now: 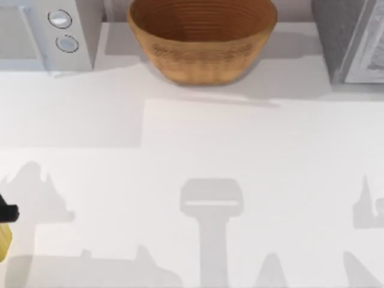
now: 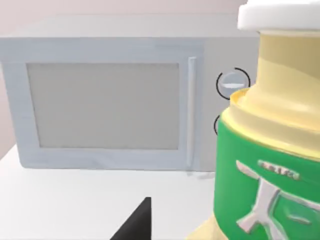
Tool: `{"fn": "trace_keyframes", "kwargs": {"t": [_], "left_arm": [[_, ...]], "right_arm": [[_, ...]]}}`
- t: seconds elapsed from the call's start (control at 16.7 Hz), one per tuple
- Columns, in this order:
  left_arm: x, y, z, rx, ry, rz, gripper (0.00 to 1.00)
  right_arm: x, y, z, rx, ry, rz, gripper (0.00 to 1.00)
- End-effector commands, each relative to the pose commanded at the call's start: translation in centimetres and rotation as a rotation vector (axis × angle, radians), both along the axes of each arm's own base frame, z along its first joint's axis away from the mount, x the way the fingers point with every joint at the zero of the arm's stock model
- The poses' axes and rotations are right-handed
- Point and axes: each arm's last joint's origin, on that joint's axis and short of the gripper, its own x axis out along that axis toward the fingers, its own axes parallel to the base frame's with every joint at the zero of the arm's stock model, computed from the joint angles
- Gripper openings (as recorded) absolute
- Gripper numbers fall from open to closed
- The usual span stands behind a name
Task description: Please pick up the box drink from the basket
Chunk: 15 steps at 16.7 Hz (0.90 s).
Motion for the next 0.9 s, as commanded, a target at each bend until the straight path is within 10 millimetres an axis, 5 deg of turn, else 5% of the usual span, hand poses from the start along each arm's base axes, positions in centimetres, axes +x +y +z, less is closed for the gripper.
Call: {"fn": "trace_keyframes", "kwargs": {"t": [0.54, 0.9], "left_arm": [[4.6, 1.5, 3.1, 0.009, -0.084, 0.253, 0.0], [8.7, 2.8, 2.9, 0.012, -0.128, 0.425, 0.0]], "right_arm": [[0.0, 0.0, 0.0, 0.0, 0.0, 0.0, 1.0], [0.0, 0.0, 0.0, 0.0, 0.0, 0.0, 1.0]]}}
